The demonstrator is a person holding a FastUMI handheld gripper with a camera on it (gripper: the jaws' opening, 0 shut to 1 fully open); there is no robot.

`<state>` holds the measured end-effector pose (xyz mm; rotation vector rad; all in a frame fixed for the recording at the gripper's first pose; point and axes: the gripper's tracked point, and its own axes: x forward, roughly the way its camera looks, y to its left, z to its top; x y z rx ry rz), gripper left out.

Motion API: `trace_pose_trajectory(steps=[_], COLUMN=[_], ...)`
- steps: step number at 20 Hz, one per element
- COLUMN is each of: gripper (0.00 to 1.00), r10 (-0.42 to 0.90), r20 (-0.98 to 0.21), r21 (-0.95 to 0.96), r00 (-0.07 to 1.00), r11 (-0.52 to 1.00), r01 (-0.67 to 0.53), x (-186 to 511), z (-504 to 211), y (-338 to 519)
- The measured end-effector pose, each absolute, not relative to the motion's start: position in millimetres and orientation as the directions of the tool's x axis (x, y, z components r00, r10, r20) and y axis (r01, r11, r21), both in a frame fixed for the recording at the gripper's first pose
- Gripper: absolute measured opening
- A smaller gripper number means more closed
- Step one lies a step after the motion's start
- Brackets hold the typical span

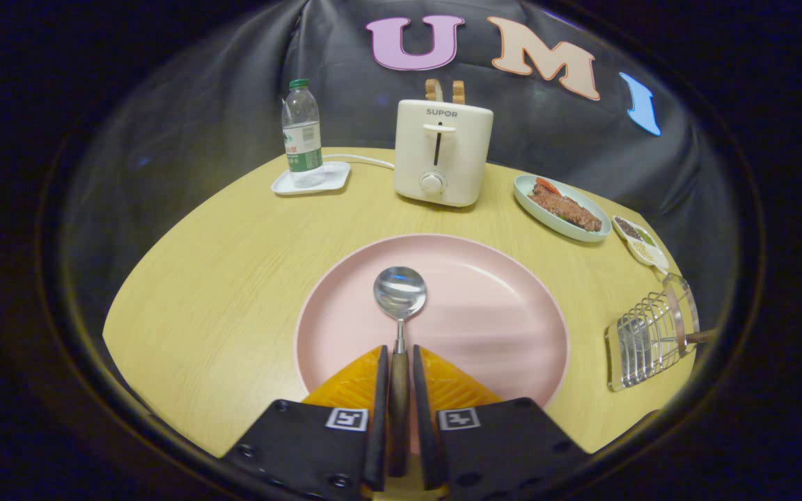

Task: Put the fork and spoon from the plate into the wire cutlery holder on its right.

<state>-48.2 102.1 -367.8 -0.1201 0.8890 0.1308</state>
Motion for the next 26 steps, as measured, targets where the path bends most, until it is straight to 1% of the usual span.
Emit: trace_pose_trajectory(steps=[1, 5, 8, 14, 26], gripper=[0.16, 0.09, 0.09, 0.09, 0.09], r10=[0.068, 0.063, 0.071, 0.082, 0.106], r20=[-0.784, -0.805, -0.821, -0.819, -0.834], r21=[-0.052, -0.077, -0.069, -0.093, -0.066], r00=[0.618, 0.590, 0.566, 0.568, 0.541], r11=[0.983, 0.975, 0.972, 0.958, 0.955], r01=[-0.173, -0.210, -0.222, -0.271, -0.289], x=[-50, -53, -57, -57, -57], z=[-366, -366, -359, -326, -275], y=[102, 94, 85, 53, -21])
